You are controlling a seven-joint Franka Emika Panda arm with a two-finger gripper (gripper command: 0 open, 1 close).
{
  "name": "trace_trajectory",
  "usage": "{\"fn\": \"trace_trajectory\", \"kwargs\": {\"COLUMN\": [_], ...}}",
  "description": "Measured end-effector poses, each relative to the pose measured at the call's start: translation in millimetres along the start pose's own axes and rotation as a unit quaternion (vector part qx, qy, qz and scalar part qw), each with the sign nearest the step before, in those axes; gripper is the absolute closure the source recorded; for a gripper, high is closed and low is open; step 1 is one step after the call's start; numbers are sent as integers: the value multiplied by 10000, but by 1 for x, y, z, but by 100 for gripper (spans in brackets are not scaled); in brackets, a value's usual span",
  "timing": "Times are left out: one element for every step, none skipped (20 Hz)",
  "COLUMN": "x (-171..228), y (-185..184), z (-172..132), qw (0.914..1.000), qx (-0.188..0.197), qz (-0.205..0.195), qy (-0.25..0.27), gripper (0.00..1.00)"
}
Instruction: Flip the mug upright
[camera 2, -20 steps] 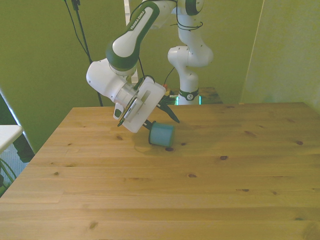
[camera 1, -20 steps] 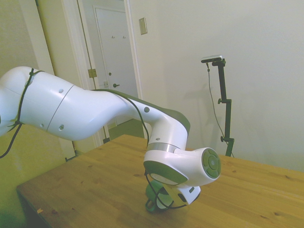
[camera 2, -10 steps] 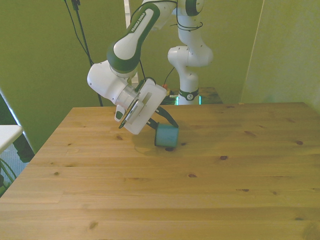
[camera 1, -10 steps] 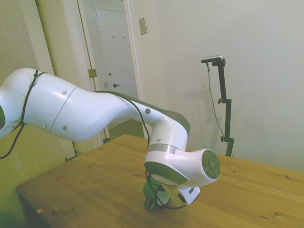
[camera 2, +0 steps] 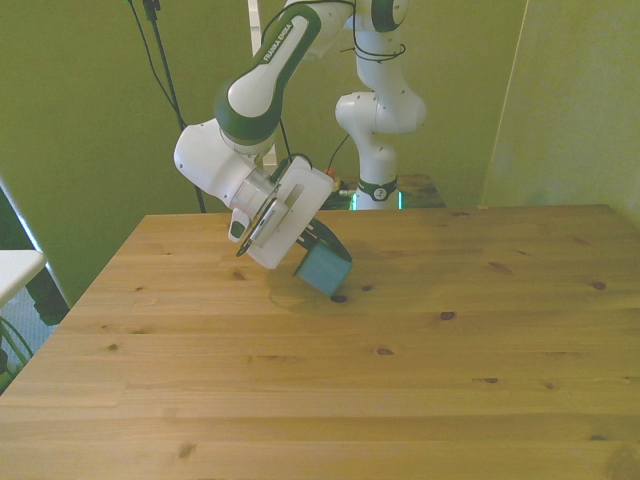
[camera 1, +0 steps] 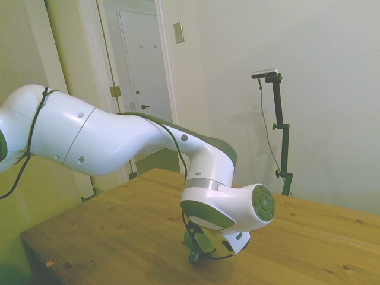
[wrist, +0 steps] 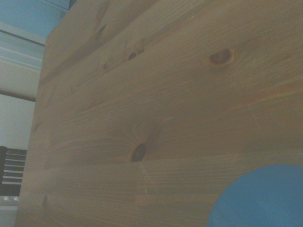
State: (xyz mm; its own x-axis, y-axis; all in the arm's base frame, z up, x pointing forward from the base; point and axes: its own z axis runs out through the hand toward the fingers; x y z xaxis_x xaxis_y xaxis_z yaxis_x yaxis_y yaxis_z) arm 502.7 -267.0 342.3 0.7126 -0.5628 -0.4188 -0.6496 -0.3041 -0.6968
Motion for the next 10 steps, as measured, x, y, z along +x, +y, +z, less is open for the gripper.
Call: {"fn": "trace_trajectory", "kwargs": {"x": [-1,-2,-5,-9,-15,-20,-27,-34,-43,-52], "y": [-1,-3,-5,-7,-11,-15,-21,-29,-37,-48], "z": [-2,-5,-8,-10,-12,-15,-17,-19,-22,-24], "qw": [10000,9999,9995,9990,9982,9970,9953,9935,9914,9890], "qx": [-8,-29,-68,-110,-161,-249,-337,-414,-489,-568], "qz": [-18,-47,-80,-121,-170,-231,-284,-333,-368,-396], "qy": [57,156,282,409,546,699,867,1011,1159,1308], "gripper": [100,100,100,100,100,100,100,100,100,100]}}
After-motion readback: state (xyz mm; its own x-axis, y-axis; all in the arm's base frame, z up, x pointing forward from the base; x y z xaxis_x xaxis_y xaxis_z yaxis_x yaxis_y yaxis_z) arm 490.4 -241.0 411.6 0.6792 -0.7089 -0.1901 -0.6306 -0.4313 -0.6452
